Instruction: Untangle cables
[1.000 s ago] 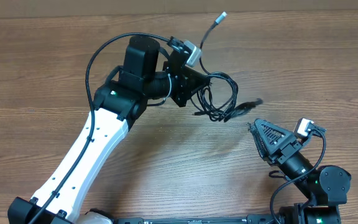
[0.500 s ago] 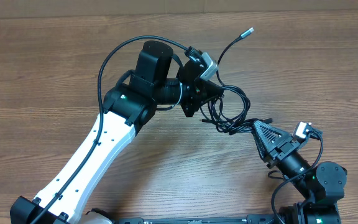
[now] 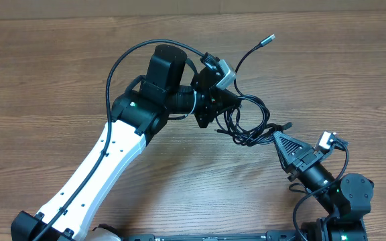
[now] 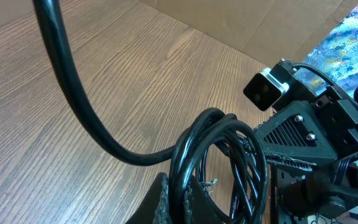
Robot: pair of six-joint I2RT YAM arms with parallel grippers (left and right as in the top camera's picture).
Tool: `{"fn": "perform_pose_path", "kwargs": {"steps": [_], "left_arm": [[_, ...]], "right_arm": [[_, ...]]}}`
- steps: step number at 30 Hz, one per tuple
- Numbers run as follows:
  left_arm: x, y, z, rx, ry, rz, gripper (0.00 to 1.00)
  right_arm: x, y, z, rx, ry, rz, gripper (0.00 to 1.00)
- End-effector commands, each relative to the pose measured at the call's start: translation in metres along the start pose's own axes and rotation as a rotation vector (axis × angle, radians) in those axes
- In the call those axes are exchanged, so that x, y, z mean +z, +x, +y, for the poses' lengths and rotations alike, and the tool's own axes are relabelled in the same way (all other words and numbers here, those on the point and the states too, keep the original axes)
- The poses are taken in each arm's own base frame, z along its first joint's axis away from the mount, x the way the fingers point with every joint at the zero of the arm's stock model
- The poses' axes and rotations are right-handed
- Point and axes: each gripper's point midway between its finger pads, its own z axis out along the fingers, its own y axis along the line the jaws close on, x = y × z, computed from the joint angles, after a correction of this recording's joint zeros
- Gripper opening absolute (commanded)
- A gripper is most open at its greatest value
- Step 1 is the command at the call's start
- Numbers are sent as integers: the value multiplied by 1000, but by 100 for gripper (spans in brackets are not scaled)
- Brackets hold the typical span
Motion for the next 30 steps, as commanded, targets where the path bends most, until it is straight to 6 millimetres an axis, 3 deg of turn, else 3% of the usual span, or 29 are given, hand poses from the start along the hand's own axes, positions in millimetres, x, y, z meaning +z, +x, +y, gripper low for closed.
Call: {"fn": "perform_pose_path", "kwargs": {"steps": [1,4,9,19,30], "left_arm": [[-9,-15,-15,53,35,-36,4],[-9,-15,-15,53,36,-36,4],[-9,-16,-18,57,55,-41,4],[-9,-16,-20,56,64,-41,4],[-9,-19,-22,70,75,-54,4]], "right_arm": [[-2,-4,12,-23,-22,-22,8],[-2,-5,11,-21,-19,-29,19],[-2,-5,9,-17,-12,-34,19],[-2,-6,6,-8,1,-38,4],[-2,-6,6,-8,2,-37,4]]}}
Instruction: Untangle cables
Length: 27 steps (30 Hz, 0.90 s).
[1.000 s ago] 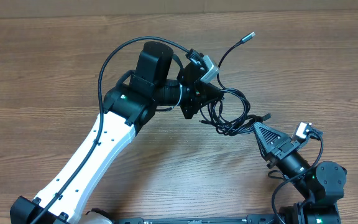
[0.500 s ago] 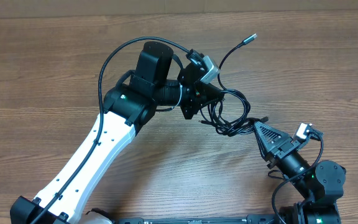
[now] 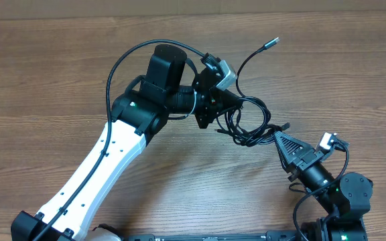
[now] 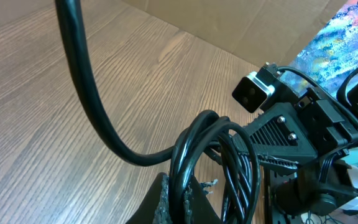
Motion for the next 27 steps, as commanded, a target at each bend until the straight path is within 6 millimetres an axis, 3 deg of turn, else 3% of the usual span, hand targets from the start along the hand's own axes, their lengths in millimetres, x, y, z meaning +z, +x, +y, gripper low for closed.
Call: {"fn": "perform_pose_path", "kwargs": {"steps": [1,7,14,16,22,27], "left_arm": [[-8,-17,-17,59,44,-42,4],[-8,-17,-18,61,51,-44,4],[-8,-17,-26,61,98,-47,4],[-7,-16,-28,62,103,-43,4],[-3,-11,-29,80,107,-25,4],[3,-6,-16,56,58,-6,4]], "right_arm": [[-2,-2,12,-23,-22,-14,4],[-2,-2,12,-22,-22,-11,34],[-2,-2,12,-22,-23,-11,36],[-2,-2,12,-22,-23,-11,34],[-2,-1,12,-22,-22,-10,5],[-2,-1,12,-22,-23,-10,4]]}}
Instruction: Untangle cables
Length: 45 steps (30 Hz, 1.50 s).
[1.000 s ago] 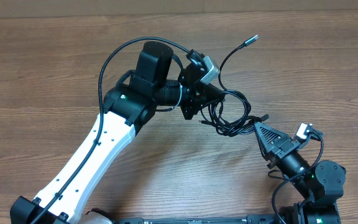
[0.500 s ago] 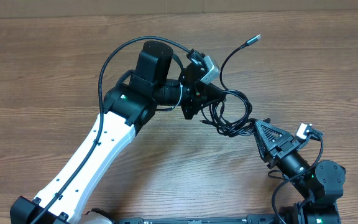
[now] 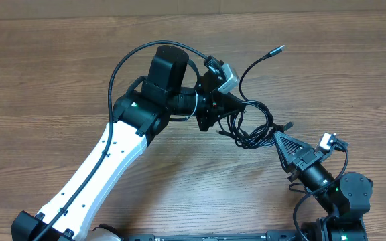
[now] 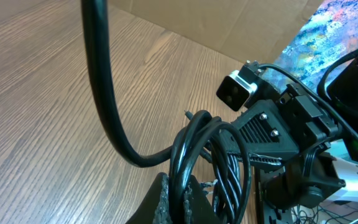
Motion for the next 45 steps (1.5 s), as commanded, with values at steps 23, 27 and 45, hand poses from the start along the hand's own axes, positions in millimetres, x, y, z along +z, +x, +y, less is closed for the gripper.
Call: {"fn": "perform_pose_path", "kwargs": {"steps": [23,27,45], "left_arm": [[-61,56,123,-618,-900,28,4],[-62,61,121,-631,-902,45,10],[-13,41,60,-419,-405,115,99]], "right_arm": [[-2,-1,14,-47,-32,-6,4],[-2,-1,15,-49,-35,-5,4],[-2,-1,14,-47,-31,-5,4]]}}
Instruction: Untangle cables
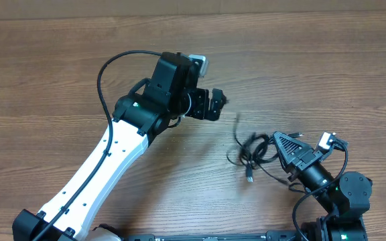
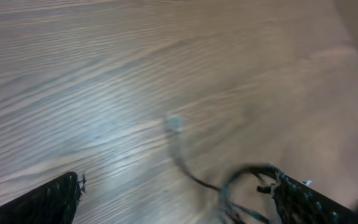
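Observation:
The tangled black cable bundle [image 1: 252, 150] lies on the wooden table [image 1: 59, 80], with one plug end [image 1: 248, 179] pointing toward the front. My left gripper [image 1: 214, 103] hangs open up and to the left of the bundle, holding nothing. In the left wrist view its two fingers stand wide apart [image 2: 182, 200], and the blurred cable [image 2: 229, 183] lies on the wood below, nearer the right finger [image 2: 303, 202]. My right gripper [image 1: 278, 140] sits with its tip at the bundle's right edge and looks shut on a strand.
The left arm's own black hose [image 1: 112, 67] loops over the table behind it. The right arm's base [image 1: 344, 194] sits at the front right corner. A cardboard wall runs along the far edge.
My left gripper has opened and let go of the cable bundle, and now sits further left. The bundle now lies on the table by the right gripper's tip.
At first my left gripper was shut on the coiled bundle, held above the table with the right gripper's tip at its far side. It stayed so over the following moments, shifting slightly. Now the left gripper is open and apart, and the bundle lies by the right gripper.

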Robot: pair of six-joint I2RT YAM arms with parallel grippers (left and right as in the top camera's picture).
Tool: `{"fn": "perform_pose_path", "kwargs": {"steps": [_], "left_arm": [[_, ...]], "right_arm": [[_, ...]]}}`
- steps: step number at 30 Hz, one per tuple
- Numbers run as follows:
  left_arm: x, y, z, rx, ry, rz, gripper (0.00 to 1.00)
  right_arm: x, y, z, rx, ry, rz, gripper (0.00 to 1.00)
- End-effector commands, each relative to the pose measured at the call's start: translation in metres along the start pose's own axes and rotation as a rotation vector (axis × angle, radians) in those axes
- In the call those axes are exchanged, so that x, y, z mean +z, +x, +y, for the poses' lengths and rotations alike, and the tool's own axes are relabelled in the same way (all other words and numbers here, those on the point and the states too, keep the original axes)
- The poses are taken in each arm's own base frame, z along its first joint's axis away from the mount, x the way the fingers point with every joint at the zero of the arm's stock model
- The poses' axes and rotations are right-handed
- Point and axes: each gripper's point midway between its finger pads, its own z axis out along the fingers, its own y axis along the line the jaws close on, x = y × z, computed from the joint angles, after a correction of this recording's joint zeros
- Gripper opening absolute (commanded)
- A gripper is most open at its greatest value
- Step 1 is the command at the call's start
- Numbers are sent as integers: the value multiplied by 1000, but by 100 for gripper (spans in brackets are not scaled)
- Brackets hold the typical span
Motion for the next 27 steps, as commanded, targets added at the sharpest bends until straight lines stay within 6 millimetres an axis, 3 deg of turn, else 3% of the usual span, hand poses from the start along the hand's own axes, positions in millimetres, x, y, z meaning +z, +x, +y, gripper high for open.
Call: {"fn": "perform_pose_path", "kwargs": {"steps": [1,5,12,16,22,27], "left_arm": [[-7,4,-47,181,268,33,99],[-21,18,-80,271,483,71,99],[-23,36,-83,208,499,155,100],[-23,45,-90,228,513,183,89],[-22,58,-108,395,560,177,70],[-17,72,-122,521,586,182,70]], "right_arm": [[-3,-1,15,-30,-35,-13,4],[-3,-1,15,-31,-35,-13,4],[-3,-2,16,-36,-37,-13,4],[-3,-2,19,-48,-50,-14,4],[-4,1,29,-70,-90,-1,4],[-5,3,38,-91,-125,9,4]]}}
